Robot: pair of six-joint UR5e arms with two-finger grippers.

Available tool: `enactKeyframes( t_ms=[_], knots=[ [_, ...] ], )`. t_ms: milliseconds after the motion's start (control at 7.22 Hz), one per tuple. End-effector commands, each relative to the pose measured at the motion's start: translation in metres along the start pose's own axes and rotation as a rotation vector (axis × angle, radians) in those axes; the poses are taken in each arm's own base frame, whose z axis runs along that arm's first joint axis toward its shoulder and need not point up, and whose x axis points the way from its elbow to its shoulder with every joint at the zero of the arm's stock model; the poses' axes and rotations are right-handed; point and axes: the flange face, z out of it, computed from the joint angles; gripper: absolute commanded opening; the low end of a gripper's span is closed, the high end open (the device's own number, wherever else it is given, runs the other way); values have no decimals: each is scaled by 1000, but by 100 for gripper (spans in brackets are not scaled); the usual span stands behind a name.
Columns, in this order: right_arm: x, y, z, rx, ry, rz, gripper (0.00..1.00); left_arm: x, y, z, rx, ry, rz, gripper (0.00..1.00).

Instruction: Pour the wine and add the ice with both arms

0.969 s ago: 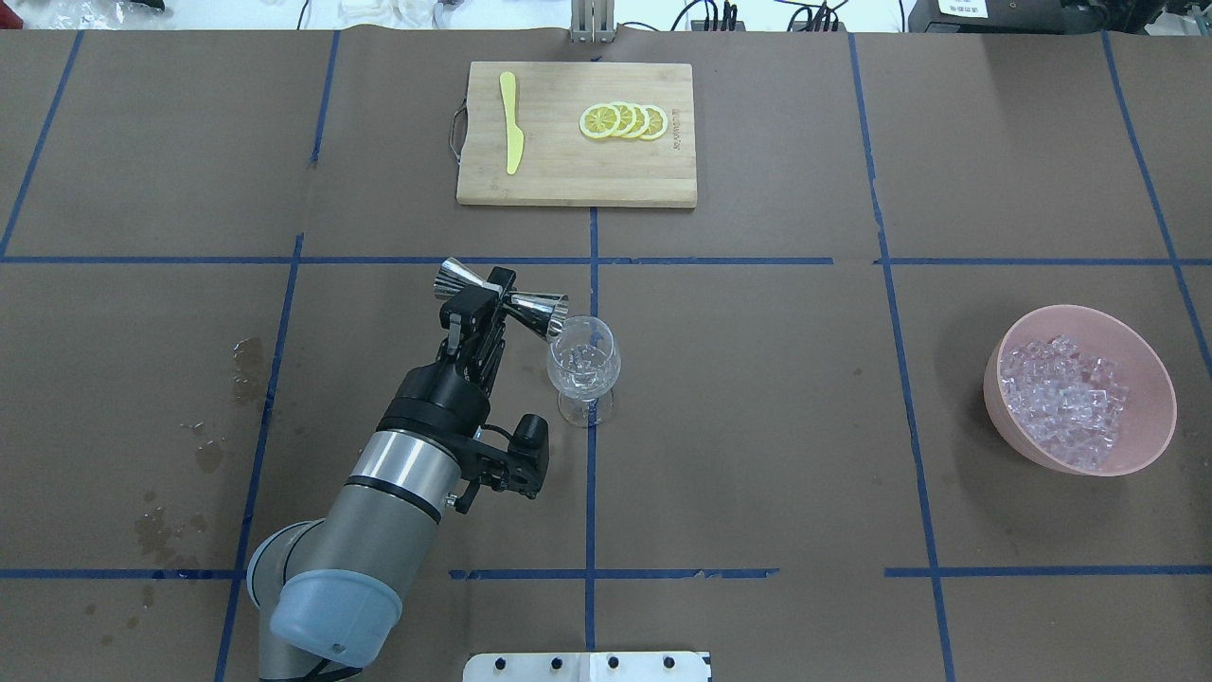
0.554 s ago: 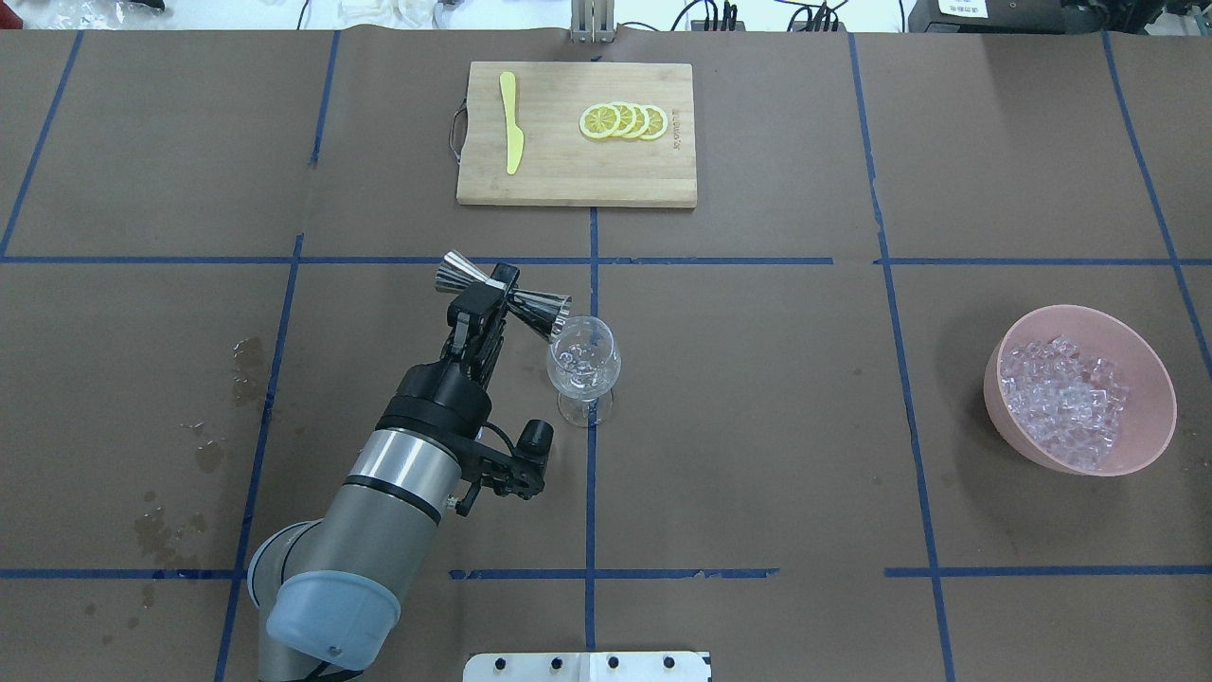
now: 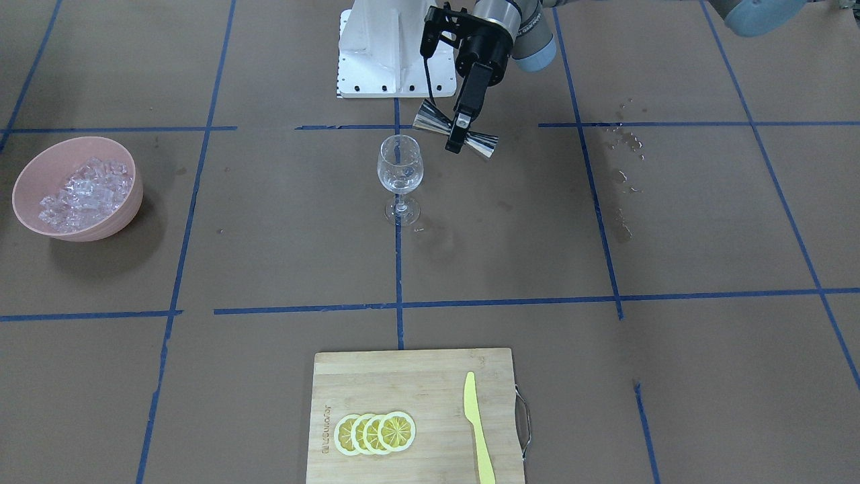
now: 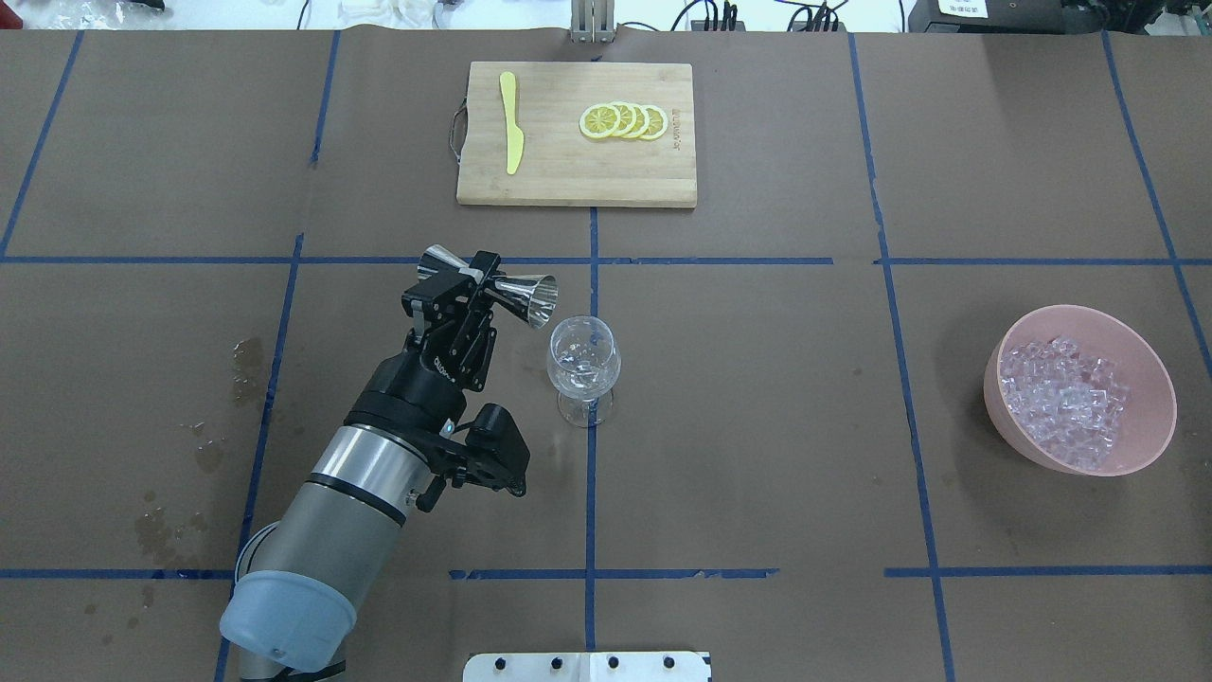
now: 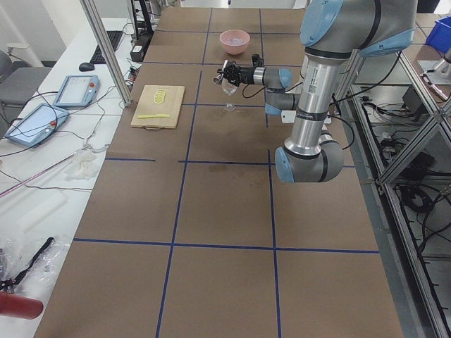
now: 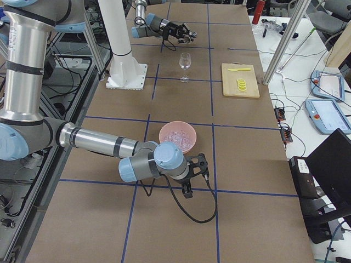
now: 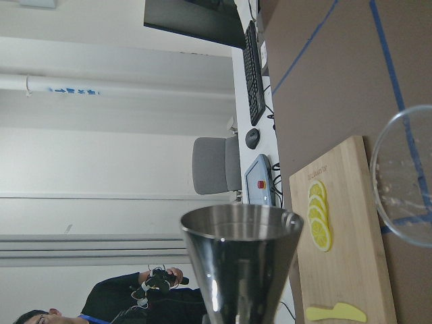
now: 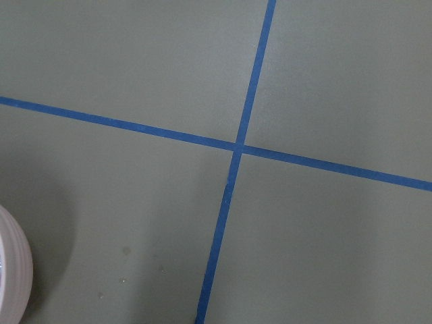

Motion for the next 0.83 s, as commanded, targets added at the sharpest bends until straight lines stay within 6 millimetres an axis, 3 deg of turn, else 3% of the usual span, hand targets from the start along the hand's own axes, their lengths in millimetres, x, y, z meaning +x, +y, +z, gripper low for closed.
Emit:
enactKeyframes(
  t_ms=[0, 138, 415, 554, 692],
  knots=[
    [0, 0, 0, 0, 0, -2, 100, 11, 28, -4, 32, 65, -286, 0],
    [0, 0, 0, 0, 0, -2, 100, 14, 67, -14, 78, 121, -416, 0],
    [0, 0, 0, 0, -2, -1, 100, 5, 203, -76, 167, 160, -551, 0],
    [0, 0, 0, 1, -1, -1, 100, -3, 249, -103, 171, 163, -640, 0],
    [0, 0, 0, 1, -1, -1, 100, -7, 276, -119, 177, 164, -794, 0]
  ],
)
